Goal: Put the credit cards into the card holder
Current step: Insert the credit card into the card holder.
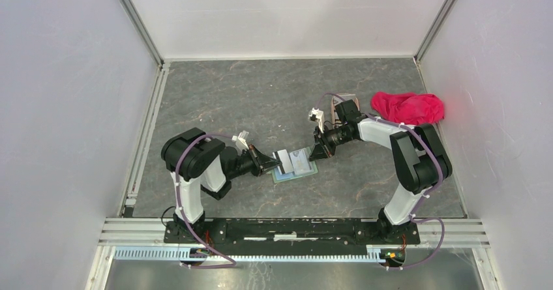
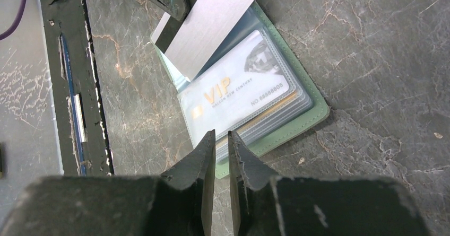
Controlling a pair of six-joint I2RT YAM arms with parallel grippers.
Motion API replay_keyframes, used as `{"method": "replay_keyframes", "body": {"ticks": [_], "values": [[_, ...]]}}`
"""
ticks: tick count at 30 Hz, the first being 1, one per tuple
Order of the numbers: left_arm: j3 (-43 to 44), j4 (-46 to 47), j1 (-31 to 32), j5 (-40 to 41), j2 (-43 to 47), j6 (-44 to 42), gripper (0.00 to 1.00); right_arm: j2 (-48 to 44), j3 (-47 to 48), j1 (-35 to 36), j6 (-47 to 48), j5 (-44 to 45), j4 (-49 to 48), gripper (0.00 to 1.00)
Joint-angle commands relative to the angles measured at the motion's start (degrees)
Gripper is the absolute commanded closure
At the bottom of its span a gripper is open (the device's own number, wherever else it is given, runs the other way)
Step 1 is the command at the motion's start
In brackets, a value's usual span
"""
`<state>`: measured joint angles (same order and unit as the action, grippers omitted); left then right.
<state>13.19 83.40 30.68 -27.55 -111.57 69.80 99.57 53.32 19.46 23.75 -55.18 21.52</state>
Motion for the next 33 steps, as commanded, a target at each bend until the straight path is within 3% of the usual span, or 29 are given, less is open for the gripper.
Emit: {"method": "replay_keyframes", "body": {"ticks": [1, 33], "values": [[0.6, 4.4, 0.2, 1.0, -1.1, -1.7, 0.98, 0.4, 1.5, 0.0, -0.4, 0.3, -0.2, 0.80], [-0.3, 9.5, 2.5, 3.6, -6.3, 2.4, 0.98, 2.3, 2.0, 1.0, -1.2, 5.2, 0.3, 0.81]]}}
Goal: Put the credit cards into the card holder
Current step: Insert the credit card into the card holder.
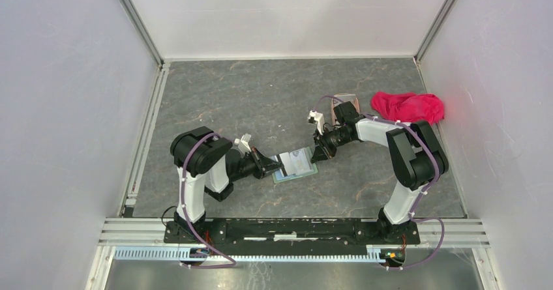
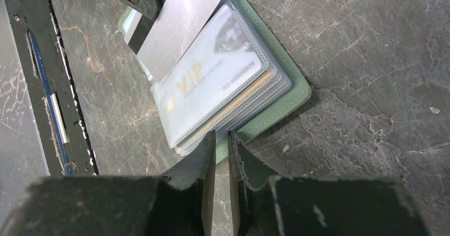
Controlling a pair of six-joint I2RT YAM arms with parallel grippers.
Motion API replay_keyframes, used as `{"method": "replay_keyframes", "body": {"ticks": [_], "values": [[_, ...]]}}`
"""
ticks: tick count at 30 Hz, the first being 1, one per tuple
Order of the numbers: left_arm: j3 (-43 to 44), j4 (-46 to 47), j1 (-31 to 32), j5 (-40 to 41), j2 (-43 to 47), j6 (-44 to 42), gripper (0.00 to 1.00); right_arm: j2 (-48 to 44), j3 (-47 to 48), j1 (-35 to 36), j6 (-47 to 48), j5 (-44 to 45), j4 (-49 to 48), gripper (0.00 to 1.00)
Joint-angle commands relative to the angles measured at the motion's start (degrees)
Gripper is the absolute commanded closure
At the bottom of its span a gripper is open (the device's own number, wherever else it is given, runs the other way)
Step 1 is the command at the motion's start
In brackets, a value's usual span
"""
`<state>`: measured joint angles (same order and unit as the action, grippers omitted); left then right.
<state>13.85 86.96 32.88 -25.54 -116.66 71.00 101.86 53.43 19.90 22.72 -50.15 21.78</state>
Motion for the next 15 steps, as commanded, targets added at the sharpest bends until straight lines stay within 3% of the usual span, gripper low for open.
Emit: {"method": "replay_keyframes", "body": {"ticks": [1, 15], "values": [[-1.0, 5.9, 0.3, 1.6, -1.3, 1.2, 0.98, 0.0, 1.9, 0.6, -0.2, 0.3, 0.0, 0.81], [0.0, 6.2, 1.1, 1.1, -1.9, 1.9, 0.98, 0.3, 2.1, 1.6, -0.8, 1.7, 0.0, 0.81]]}}
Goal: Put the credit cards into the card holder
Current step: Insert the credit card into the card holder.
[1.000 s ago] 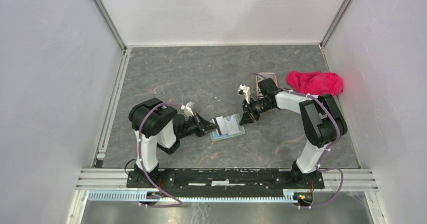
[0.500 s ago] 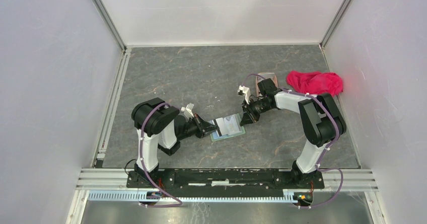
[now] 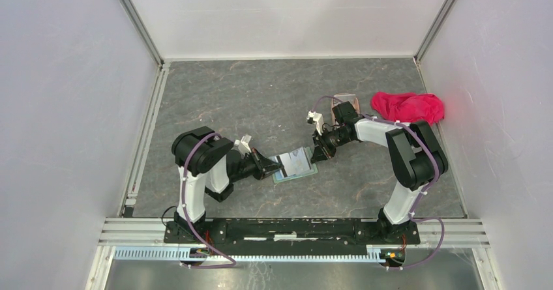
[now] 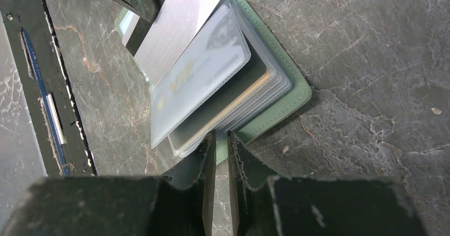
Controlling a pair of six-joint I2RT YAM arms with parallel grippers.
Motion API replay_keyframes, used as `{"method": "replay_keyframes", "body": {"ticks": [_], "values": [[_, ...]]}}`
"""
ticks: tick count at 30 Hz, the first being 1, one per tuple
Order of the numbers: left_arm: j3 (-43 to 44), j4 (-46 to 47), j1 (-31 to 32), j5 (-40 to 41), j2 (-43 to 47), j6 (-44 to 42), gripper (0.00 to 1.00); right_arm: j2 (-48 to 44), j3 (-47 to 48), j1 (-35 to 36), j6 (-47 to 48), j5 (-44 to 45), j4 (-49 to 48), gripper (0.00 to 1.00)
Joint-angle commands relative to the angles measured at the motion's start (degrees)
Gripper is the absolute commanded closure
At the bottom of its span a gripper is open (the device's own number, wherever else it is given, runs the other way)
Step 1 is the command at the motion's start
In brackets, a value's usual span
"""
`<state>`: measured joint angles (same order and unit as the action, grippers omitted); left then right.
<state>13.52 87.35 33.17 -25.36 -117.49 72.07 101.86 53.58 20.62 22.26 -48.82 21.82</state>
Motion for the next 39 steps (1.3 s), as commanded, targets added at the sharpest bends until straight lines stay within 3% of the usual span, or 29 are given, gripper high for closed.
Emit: {"method": "replay_keyframes", "body": {"ticks": [1, 19, 25, 32, 39], "values": [[0.6, 6.0, 0.9, 0.7, -1.1, 0.9, 0.98, 0.4, 1.9, 0.8, -0.3, 0.4, 0.0, 0.81], [1.7, 10.1, 1.4, -0.5, -4.0, 3.6, 0.98, -1.0, 1.8, 0.8, -1.3, 0.0, -0.7, 0.81], [0.6, 9.1, 1.5, -0.7, -3.3, 3.9, 0.98, -4.5, -0.3, 0.7, -5.1, -0.6, -5.3, 0.80], [0.9, 8.8, 1.5, -0.7, -3.3, 4.3, 0.98, -7.3, -2.8, -0.7, -8.7, -0.2, -10.0, 0.65], [1.4, 8.6, 1.8, -1.2, -3.2, 4.8, 0.98, -4.2, -3.2, -0.8, -11.7, -3.0, -11.4, 0.70]]}}
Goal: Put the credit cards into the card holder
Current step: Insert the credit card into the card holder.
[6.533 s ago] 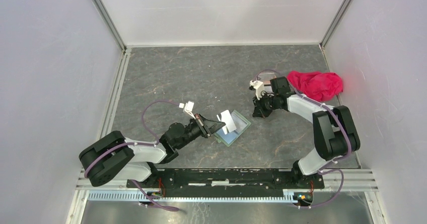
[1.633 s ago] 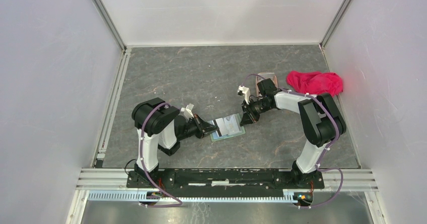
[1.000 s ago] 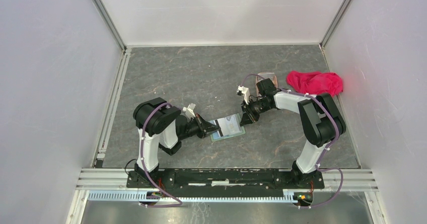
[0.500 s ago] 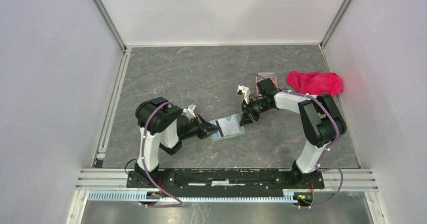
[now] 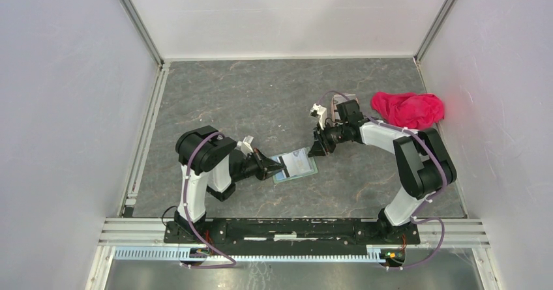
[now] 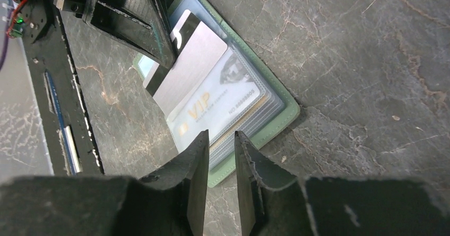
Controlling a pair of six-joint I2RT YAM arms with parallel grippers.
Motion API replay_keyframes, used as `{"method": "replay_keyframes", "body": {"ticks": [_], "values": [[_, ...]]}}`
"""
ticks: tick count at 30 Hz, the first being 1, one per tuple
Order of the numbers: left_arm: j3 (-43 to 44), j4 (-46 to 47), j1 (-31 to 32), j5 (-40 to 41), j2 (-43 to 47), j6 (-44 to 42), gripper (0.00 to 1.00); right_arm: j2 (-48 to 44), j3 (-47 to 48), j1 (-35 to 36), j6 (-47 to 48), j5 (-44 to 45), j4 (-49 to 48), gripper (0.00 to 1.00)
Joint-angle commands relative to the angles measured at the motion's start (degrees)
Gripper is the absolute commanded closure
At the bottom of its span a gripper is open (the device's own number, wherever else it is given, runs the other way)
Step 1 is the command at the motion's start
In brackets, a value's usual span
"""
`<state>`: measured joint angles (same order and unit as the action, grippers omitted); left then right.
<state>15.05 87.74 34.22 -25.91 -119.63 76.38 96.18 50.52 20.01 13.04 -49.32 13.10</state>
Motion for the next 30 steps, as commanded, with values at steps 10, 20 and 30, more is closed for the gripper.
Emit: {"method": "replay_keyframes", "body": {"ticks": [10, 20, 30], "values": [[0.8, 4.9, 0.9, -1.1, 0.3, 0.3, 0.98, 5.2, 0.4, -0.1, -3.1, -2.3, -1.6, 0.80], [0.8, 3.2, 0.9, -1.5, 1.2, 1.2, 0.98, 5.9, 0.9, 0.4, -2.9, -1.2, -0.8, 0.83], [6.0, -1.5, 1.6, -2.3, 0.7, 1.0, 0.98, 5.8, 1.1, 0.7, -2.7, -1.3, -0.5, 0.83]]}}
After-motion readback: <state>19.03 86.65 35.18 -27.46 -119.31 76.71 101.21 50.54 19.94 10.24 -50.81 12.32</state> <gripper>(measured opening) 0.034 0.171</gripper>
